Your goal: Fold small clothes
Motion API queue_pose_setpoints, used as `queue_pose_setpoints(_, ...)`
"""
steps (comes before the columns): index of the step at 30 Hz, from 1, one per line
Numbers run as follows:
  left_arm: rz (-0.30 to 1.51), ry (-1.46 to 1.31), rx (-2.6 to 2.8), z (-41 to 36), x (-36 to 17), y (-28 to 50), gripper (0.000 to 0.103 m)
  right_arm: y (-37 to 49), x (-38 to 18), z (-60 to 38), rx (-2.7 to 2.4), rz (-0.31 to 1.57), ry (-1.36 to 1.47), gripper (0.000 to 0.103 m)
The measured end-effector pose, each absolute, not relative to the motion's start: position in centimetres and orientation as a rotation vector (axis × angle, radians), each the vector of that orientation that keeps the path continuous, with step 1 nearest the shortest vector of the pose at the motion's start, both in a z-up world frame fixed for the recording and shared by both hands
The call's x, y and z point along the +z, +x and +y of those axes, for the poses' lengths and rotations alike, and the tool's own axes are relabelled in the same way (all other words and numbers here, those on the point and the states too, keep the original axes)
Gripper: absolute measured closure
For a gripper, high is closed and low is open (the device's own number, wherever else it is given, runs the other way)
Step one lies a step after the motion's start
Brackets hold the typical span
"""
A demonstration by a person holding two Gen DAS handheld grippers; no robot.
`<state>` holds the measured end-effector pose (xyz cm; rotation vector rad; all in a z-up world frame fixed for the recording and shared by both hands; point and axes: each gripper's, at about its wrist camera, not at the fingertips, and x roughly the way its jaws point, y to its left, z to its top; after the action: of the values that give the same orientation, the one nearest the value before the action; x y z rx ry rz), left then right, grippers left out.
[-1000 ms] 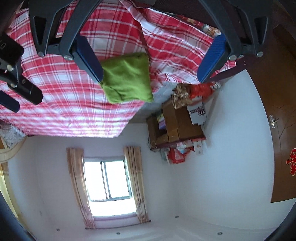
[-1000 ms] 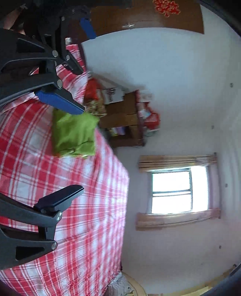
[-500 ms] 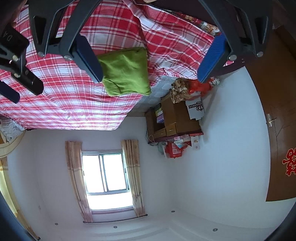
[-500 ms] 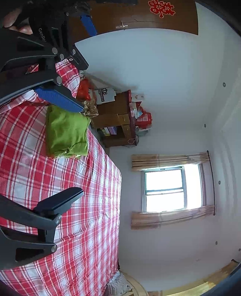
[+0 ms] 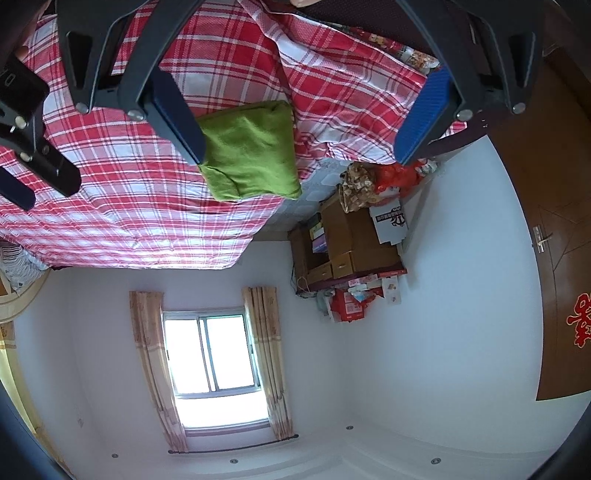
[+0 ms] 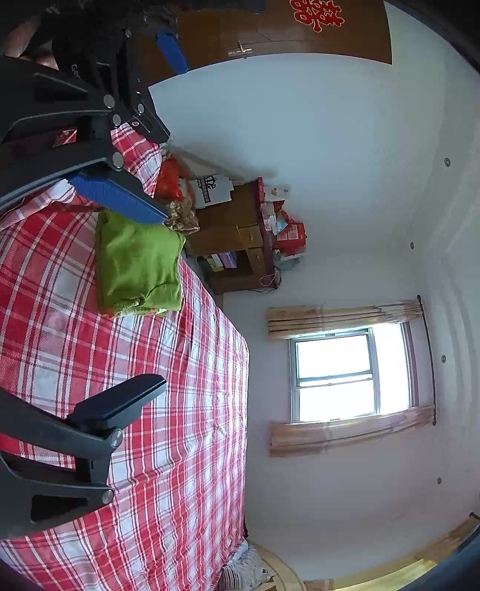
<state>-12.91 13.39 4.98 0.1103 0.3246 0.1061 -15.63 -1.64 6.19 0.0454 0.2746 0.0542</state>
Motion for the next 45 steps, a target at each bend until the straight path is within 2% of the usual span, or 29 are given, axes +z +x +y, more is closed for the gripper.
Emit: queue_pose_setpoints(45, 0.405, 0.088, 0.168, 14.6, 3.9, -10.8, 0.000, -14.8, 4.7, -2.3, 0.053, 0.318, 0.076, 0.019)
